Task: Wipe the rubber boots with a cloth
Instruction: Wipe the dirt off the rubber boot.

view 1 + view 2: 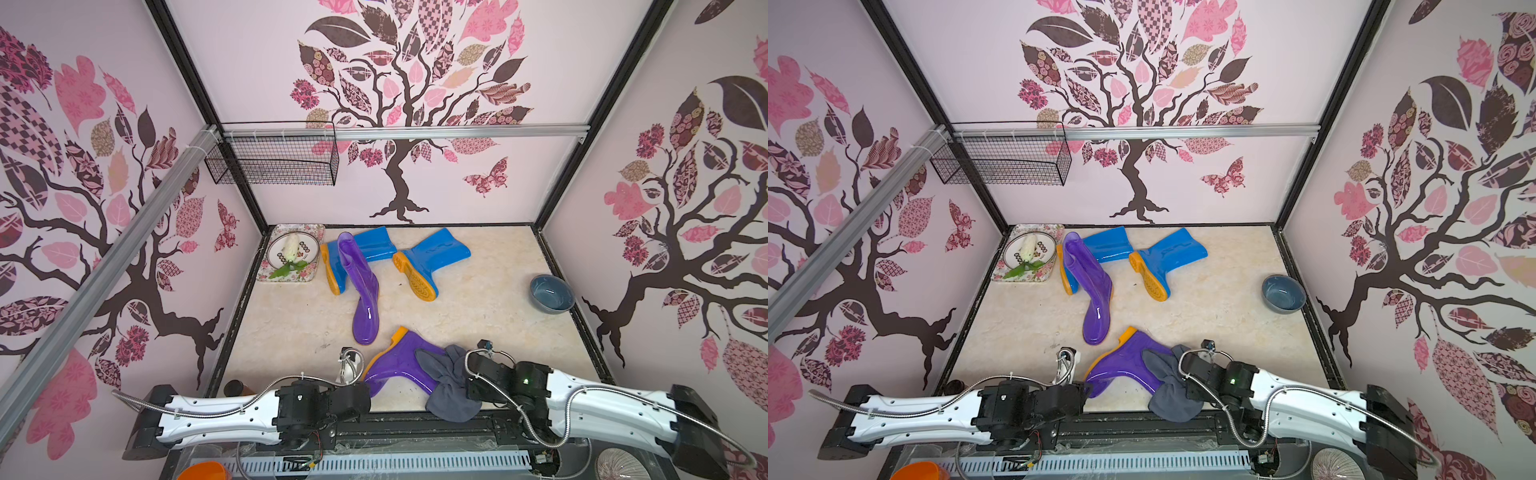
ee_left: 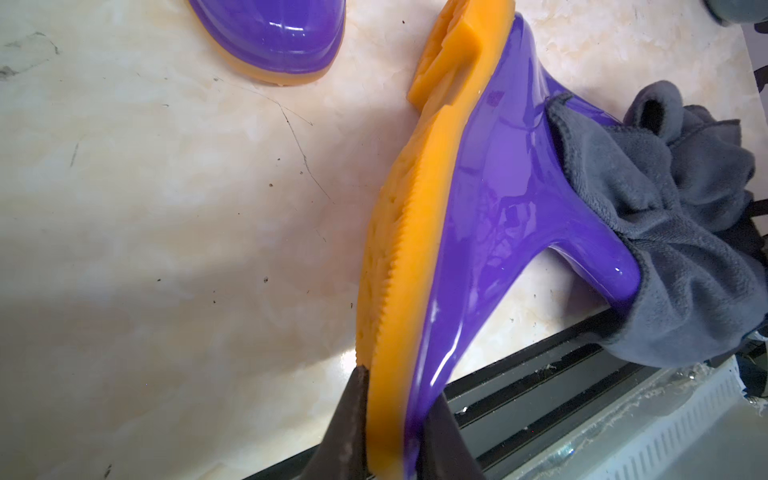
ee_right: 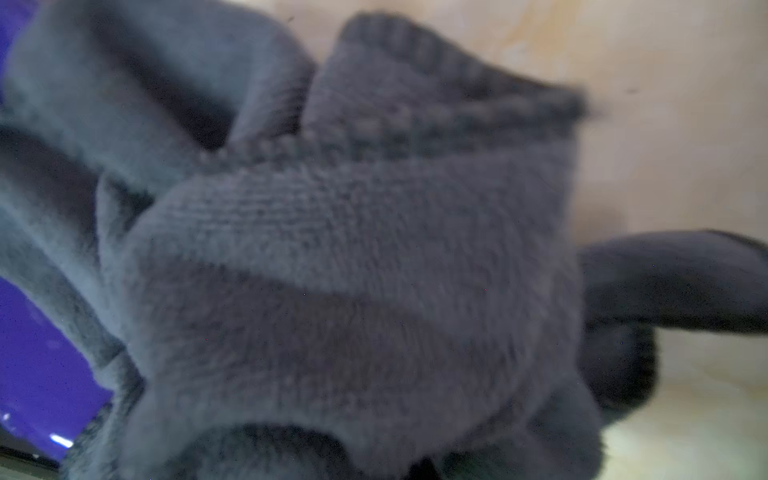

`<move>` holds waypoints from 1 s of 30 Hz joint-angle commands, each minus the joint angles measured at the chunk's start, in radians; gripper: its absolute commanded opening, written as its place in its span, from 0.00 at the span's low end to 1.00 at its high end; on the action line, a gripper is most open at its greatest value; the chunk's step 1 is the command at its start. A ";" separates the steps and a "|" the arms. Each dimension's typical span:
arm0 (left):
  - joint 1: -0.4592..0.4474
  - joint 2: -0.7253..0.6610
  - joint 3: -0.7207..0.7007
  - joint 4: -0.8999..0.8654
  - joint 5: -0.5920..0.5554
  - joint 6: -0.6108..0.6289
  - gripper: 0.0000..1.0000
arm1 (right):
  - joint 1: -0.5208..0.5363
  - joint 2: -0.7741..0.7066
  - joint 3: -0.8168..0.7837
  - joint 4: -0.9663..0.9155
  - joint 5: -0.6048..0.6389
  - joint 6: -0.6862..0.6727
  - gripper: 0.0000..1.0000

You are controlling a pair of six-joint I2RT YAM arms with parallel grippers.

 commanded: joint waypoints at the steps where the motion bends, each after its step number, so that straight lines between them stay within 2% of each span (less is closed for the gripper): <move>1: 0.008 0.004 -0.007 -0.009 -0.040 -0.022 0.19 | 0.029 0.207 0.156 0.227 -0.068 -0.002 0.00; 6: 0.006 0.039 0.000 0.009 -0.022 -0.017 0.19 | 0.028 0.389 0.300 0.518 -0.139 -0.118 0.00; 8: 0.005 0.051 0.010 -0.002 -0.026 -0.018 0.19 | 0.022 0.465 0.365 0.564 -0.161 -0.161 0.00; 10: 0.005 0.059 0.020 -0.014 -0.030 -0.020 0.19 | 0.015 0.527 0.422 0.519 -0.150 -0.175 0.00; 12: 0.006 0.058 0.026 -0.026 -0.031 -0.024 0.19 | 0.004 0.546 0.410 0.475 -0.122 -0.138 0.00; 16: 0.006 0.047 0.013 -0.027 -0.029 -0.035 0.19 | -0.003 0.433 0.231 0.324 0.019 0.068 0.00; 19: 0.005 0.040 0.004 -0.016 -0.032 -0.030 0.20 | -0.003 0.259 0.084 0.163 0.098 0.178 0.00; 22: 0.006 0.035 0.008 -0.021 -0.042 -0.022 0.21 | -0.004 0.087 -0.004 -0.021 0.160 0.224 0.00; 26: 0.006 0.048 -0.001 0.018 -0.036 -0.011 0.22 | -0.004 -0.039 0.027 -0.246 0.215 0.177 0.00; 28: 0.006 0.065 -0.002 0.040 -0.027 -0.008 0.22 | -0.002 -0.034 0.057 -0.220 0.176 0.091 0.00; 30: 0.006 0.090 0.004 0.050 -0.019 -0.008 0.22 | 0.015 0.005 0.067 -0.090 0.098 0.039 0.00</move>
